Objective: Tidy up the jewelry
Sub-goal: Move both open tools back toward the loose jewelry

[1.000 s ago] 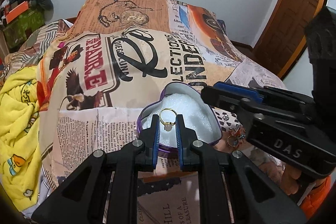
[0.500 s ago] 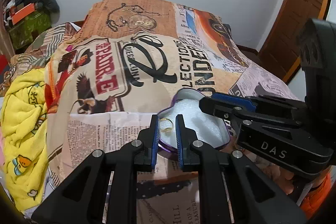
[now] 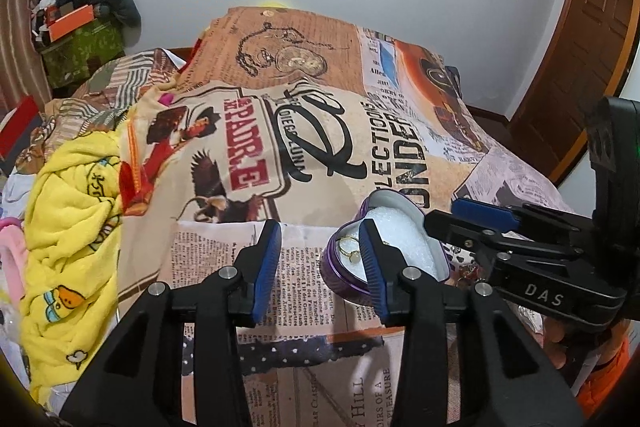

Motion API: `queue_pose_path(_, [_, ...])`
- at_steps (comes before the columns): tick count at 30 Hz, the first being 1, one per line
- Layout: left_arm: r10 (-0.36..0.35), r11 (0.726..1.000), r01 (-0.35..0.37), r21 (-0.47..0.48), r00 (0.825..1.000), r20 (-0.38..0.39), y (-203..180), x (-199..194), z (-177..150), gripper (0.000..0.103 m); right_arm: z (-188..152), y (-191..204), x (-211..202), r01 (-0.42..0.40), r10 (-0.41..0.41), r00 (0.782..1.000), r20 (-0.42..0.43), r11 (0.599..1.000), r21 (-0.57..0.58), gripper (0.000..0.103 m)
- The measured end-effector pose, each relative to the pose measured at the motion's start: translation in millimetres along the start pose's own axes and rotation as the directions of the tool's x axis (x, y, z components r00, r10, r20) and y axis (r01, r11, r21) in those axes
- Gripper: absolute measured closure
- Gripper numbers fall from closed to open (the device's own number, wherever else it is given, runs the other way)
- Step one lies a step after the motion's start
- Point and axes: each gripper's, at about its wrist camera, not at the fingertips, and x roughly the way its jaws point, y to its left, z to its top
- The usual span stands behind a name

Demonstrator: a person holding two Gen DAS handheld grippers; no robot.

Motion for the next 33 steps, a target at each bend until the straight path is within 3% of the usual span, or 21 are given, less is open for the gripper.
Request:
queue_pose_path(18, [-0.042, 0.998, 0.042, 0.042, 0.999, 0.018, -51.0, -26.5, 2.6, 0.059, -17.9, -13.9, -69.0, 0.128, -0.122, 0.987, 0.108, 0.991, -0.045, 0.066])
queue_pose_path(27, [-0.091, 0.993, 0.095, 0.064, 0.994, -0.06, -88.9, -9.2, -9.0, 0.059, -41.5, -47.3, -94.9, 0.175, -0.177, 0.979, 0.103, 0.984, 0.028, 0.066])
queue_pose_path(33, [-0.14, 0.986, 0.151, 0.064, 0.979, -0.151, -110.7, 13.2, -26.9, 0.059, -59.2, -76.4, -104.7, 0.219, -0.225, 0.971, 0.076, 0.972, 0.083, 0.066])
